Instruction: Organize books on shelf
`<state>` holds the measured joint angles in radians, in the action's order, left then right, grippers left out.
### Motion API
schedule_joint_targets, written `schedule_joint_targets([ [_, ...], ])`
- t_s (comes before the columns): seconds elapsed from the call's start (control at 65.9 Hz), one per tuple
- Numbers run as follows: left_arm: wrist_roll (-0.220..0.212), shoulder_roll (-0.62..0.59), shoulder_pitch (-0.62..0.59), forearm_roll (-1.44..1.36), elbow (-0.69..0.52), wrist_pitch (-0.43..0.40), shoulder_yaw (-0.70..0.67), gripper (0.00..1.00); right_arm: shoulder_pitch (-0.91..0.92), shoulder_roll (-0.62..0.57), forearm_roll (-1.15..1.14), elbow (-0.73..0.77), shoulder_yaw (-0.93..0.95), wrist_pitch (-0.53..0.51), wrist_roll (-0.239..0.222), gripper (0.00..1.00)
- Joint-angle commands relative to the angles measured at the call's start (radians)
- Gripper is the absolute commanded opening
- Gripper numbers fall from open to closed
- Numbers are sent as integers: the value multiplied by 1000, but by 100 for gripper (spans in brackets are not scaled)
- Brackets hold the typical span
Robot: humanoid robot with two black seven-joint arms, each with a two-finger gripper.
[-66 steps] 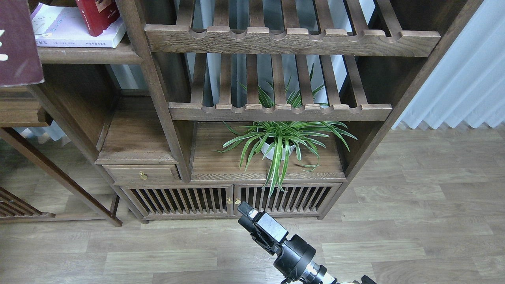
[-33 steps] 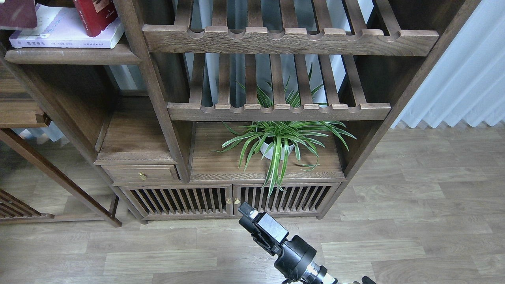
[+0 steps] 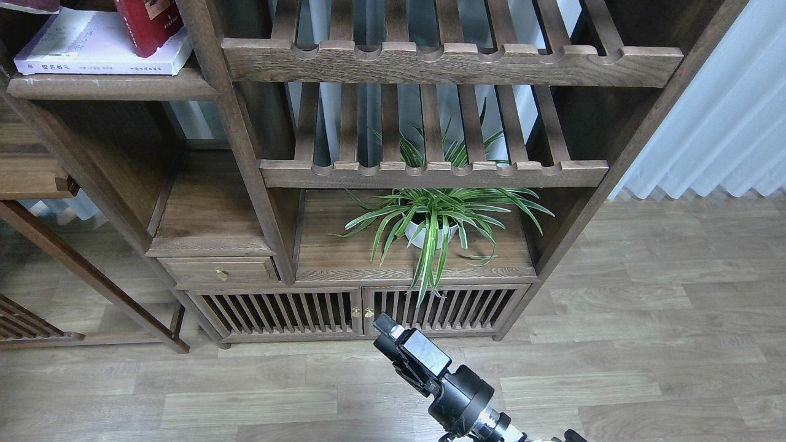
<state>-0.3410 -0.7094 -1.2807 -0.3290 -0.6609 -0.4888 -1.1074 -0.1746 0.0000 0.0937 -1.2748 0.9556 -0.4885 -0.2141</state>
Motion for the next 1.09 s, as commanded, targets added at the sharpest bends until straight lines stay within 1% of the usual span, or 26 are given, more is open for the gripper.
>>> schedule_joint_targets([
  [0.0,-4,34,-72,-1,52,0,53,15,0,0,0,0,-2,0,-1,100],
  [0.076,-7,47,-106,-1,80,0,80,15,0,0,0,0,0,0,1,100],
  [0.197,-13,76,-169,-1,159,0,133,15,0,0,0,0,-2,0,-1,100],
  [0.379,-26,117,-229,-1,241,0,193,17,0,0,0,-1,-5,0,-1,100],
  [0.471,-26,137,-241,1,261,0,213,19,0,0,-2,-1,-5,0,-1,100],
  [0.486,-26,149,-252,1,270,0,224,21,0,0,-2,-1,-5,0,-1,100],
  [0.592,-26,165,-264,8,293,0,248,24,0,0,-2,-1,-5,0,-1,100],
  [0.804,-26,205,-255,10,351,0,250,27,0,0,-2,-1,-5,0,-1,100],
  [0.926,-23,212,-229,11,346,0,247,37,0,0,-2,-1,-2,0,-1,100],
  [1.078,-19,208,-230,13,330,0,247,47,0,0,-2,-1,-3,0,-1,100],
])
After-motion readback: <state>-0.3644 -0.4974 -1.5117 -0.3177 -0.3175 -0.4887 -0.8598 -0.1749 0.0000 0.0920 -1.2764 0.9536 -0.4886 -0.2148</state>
